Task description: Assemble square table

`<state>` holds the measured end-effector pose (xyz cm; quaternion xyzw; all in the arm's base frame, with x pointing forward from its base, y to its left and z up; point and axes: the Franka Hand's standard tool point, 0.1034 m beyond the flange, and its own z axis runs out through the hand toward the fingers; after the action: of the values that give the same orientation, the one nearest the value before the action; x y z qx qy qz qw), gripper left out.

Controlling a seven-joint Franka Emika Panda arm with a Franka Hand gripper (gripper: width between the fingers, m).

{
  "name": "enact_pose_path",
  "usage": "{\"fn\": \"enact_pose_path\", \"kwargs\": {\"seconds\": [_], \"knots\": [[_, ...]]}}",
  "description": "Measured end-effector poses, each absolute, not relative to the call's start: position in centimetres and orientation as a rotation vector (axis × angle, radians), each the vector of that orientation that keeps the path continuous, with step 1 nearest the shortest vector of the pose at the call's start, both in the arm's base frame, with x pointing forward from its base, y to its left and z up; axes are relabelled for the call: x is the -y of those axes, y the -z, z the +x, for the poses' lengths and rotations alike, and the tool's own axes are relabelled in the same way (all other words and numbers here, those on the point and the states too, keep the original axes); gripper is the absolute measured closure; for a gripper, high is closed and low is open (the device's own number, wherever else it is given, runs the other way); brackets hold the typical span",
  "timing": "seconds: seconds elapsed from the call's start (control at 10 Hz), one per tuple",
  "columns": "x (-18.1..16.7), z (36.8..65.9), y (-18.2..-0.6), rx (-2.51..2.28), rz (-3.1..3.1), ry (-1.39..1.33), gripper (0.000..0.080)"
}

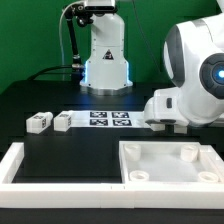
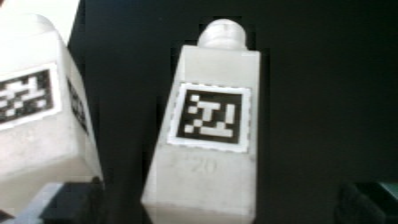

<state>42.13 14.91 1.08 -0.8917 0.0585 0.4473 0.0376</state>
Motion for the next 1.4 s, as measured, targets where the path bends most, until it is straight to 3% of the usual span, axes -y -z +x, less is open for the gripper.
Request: {"fn": "enact_pose_path", "kwargs": {"seconds": [0.6, 0.8, 0.9, 1.0, 1.4], "knots": [[-14.87, 41.34, -0.67, -0.16, -2.725, -1.401, 0.015], [-14.87, 41.35, -0.67, -0.16, -2.725, -1.401, 0.0374], [-14.87, 41.35, -0.67, -0.16, -2.725, -1.401, 0.0374], [-14.87, 41.35, -0.67, -0.16, -2.725, -1.4, 0.051], [-14.87, 41.35, -0.67, -0.16, -2.725, -1.4, 0.0509]]}}
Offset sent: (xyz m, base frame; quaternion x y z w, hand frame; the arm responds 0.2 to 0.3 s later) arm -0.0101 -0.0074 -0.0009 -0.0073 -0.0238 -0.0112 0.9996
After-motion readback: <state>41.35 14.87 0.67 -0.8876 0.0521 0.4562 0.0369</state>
